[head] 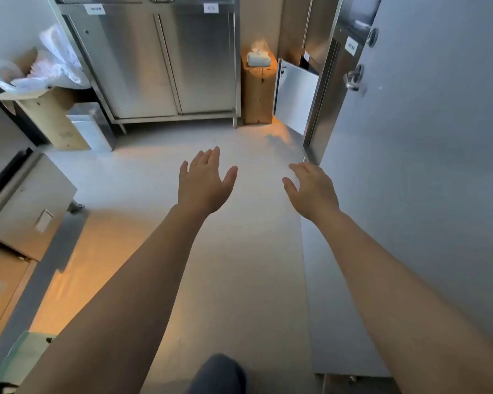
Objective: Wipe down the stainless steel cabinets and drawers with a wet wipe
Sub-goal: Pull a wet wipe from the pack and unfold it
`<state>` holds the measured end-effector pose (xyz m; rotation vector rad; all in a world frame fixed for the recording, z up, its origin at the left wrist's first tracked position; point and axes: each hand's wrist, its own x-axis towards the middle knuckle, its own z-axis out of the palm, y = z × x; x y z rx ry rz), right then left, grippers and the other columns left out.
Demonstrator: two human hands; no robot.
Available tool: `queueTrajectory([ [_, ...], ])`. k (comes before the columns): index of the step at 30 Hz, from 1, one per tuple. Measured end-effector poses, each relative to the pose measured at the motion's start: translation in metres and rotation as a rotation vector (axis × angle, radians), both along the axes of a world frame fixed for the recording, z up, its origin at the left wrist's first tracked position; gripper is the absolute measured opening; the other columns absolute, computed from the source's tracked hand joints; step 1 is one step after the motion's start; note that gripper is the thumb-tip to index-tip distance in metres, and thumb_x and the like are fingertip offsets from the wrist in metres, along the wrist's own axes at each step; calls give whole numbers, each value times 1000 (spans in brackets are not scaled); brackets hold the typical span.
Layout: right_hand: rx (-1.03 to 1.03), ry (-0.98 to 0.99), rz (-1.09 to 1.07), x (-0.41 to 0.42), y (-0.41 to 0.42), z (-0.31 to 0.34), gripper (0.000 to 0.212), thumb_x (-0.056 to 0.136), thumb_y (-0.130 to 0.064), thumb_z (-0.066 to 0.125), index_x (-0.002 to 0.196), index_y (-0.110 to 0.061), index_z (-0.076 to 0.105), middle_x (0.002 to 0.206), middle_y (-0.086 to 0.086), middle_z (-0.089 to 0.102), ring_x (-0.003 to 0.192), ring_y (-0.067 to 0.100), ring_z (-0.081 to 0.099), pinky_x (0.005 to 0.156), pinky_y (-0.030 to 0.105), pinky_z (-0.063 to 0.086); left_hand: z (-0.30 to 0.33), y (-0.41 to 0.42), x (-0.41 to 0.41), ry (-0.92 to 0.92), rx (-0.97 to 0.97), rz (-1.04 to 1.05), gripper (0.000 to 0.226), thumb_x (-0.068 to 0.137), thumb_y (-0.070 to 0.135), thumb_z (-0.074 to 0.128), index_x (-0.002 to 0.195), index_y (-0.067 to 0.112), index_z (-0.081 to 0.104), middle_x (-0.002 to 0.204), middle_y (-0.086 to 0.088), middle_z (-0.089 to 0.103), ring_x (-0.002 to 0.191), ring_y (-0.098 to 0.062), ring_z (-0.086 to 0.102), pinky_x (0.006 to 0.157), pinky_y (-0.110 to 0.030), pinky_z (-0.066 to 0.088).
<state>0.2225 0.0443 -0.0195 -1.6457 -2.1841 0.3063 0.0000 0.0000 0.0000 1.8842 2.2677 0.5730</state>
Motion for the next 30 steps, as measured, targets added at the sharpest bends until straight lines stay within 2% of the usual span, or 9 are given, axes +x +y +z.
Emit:
queueTrajectory([
  [8,-42,-51,13,-28,75,-28,46,102,-34,42,143,-12,46,146,7,45,138,22,35,114,39,28,-33,73,-30,16,-31,11,65,102,50,30,155,15,21,162,-2,23,151,-19,12,122,-46,5],
  [20,-115,-41,-64,-106,270,-42,45,102,-31,44,141,-9,47,145,8,45,138,23,35,114,39,28,-54,273,-115,15,-146,-44,66,102,52,28,156,16,16,163,-1,20,151,-19,9,123,-46,5],
  [30,-116,-36,-107,-141,400,-43,44,101,-30,45,139,-8,50,143,8,47,134,24,38,111,38,31,-55,415,-153,28,-145,-79,67,101,52,28,156,15,18,162,-1,23,151,-19,11,123,-46,7],
])
